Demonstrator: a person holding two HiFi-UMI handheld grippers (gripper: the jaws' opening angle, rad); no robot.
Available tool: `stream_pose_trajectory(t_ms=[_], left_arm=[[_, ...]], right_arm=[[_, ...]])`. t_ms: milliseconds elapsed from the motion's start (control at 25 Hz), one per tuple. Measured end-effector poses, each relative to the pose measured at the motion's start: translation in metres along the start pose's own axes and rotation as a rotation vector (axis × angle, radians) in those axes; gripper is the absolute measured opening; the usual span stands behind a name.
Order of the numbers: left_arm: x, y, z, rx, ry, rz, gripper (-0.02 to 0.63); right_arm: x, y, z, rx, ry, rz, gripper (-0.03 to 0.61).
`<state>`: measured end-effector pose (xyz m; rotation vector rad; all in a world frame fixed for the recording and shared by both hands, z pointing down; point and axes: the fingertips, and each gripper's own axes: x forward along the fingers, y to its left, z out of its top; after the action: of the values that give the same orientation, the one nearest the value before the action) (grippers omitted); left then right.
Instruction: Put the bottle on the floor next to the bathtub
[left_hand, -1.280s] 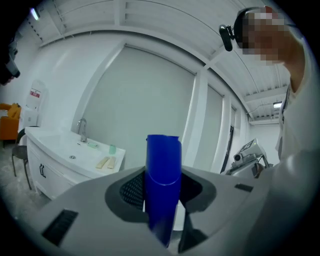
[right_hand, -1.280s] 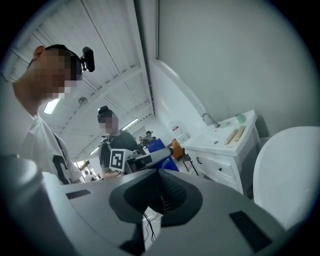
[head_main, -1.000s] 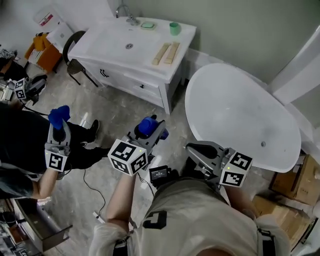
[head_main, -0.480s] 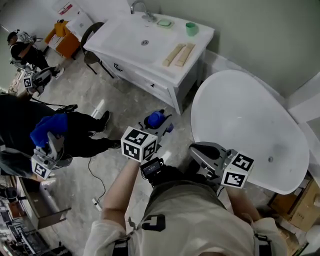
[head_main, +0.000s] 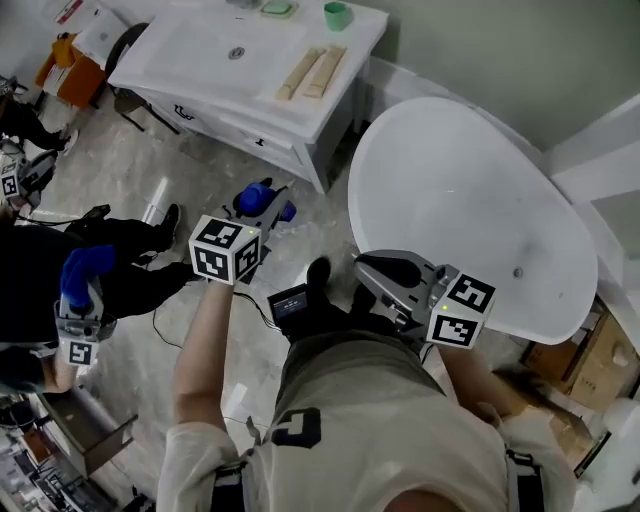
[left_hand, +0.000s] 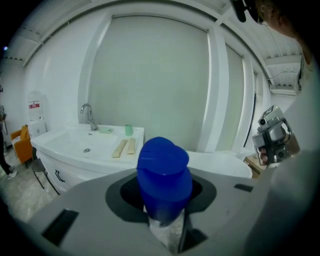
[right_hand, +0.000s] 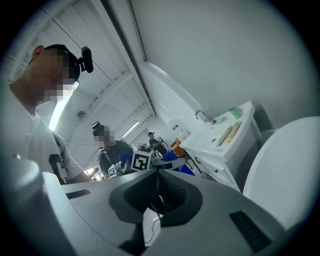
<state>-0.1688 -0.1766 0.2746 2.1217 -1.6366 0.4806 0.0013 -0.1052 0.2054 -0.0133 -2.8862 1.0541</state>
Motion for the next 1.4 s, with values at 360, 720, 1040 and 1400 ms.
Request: stream_pose_trajectory(t_ms=[360,720,1040,1400], left_arm=[[0.0,0.08,-0.013,0.051,0.071,-0.101,0.183],[0.058,0.103,-0.031,0.002,0.08,-0.235,0.183],[0.134,0.078,-0.063,0.04,0.089,-0.308,0.183],[0.194,0.061,-0.102,0.037,0.069,-0.225,0.183]], right_arm=[[0.081,-0.017,0.021,-0.009,-0.005,-0.09,0.028],[0.125,-0.045,0.035,0.004,-0.052,-0.204,0.028],[0.132,-0.082,0.009,0.055,-0.073,-0.307,0.028],[0.104,-0.118,-0.037,0.086,-0.095,-0.302,0.028]])
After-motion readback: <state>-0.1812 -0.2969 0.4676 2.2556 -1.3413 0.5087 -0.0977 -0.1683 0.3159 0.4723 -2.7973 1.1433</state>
